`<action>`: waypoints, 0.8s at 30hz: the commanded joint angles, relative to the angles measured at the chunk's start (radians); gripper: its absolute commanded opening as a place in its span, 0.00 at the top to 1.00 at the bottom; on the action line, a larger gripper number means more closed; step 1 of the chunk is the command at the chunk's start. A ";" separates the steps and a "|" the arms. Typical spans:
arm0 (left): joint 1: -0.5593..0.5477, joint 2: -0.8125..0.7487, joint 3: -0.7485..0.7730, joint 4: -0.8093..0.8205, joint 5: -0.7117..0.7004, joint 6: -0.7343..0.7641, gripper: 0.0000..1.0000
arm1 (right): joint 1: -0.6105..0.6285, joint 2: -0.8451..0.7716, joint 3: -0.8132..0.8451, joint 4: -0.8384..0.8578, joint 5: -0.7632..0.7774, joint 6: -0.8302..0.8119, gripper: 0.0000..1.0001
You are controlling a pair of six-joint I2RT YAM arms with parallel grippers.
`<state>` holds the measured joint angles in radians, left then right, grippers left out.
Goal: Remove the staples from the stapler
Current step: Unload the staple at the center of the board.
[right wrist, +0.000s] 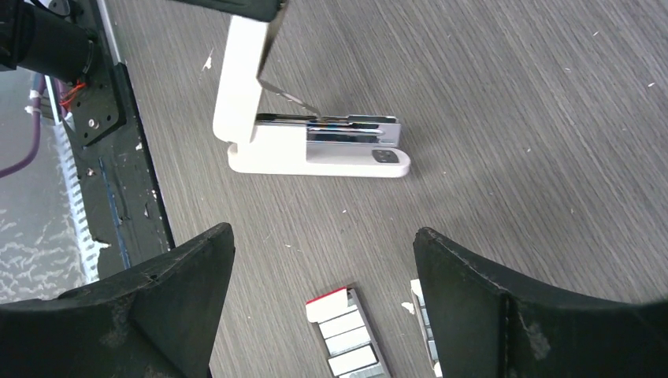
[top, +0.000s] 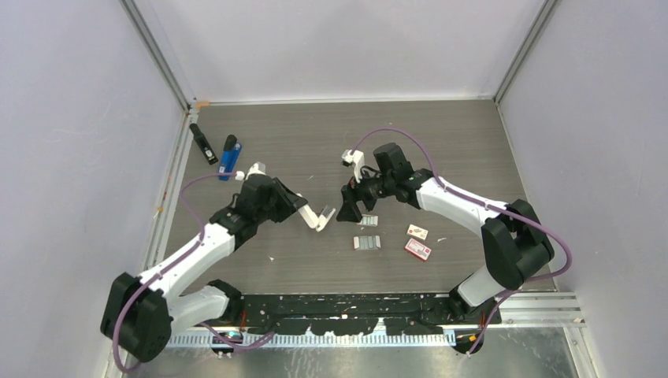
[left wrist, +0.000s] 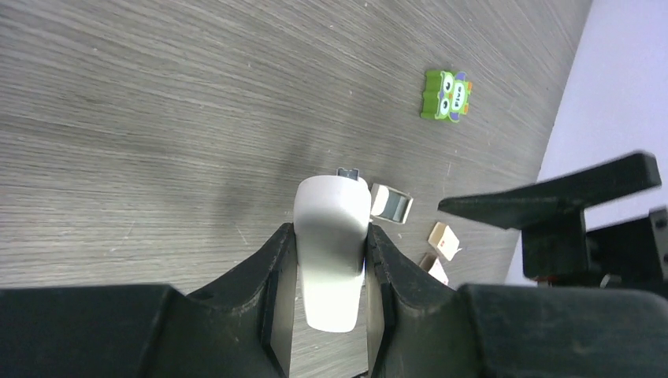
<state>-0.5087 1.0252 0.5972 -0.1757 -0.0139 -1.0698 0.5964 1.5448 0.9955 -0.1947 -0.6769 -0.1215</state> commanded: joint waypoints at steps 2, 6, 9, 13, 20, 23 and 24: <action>0.046 0.129 0.128 -0.071 0.108 -0.152 1.00 | 0.010 -0.035 0.009 0.010 -0.008 -0.061 0.08; 0.066 0.166 0.173 -0.092 0.123 -0.230 1.00 | 0.028 -0.089 -0.070 0.040 0.060 -0.271 0.01; 0.114 0.205 0.194 -0.090 0.194 -0.335 1.00 | 0.030 -0.132 -0.156 0.141 0.060 -0.352 0.00; 0.168 0.324 0.206 -0.026 0.353 -0.480 1.00 | 0.089 -0.180 -0.278 0.308 0.110 -0.610 0.00; 0.171 0.440 0.275 -0.014 0.383 -0.540 1.00 | 0.145 -0.045 -0.385 0.849 0.270 -0.795 0.01; 0.171 0.437 0.279 -0.018 0.373 -0.552 1.00 | 0.149 0.063 -0.422 1.121 0.264 -0.748 0.00; 0.171 0.435 0.275 -0.016 0.372 -0.555 1.00 | 0.155 0.116 -0.426 1.234 0.291 -0.698 0.00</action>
<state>-0.3386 1.4792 0.8238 -0.2462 0.3149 -1.5681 0.7441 1.5444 0.5953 0.5327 -0.4522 -0.8410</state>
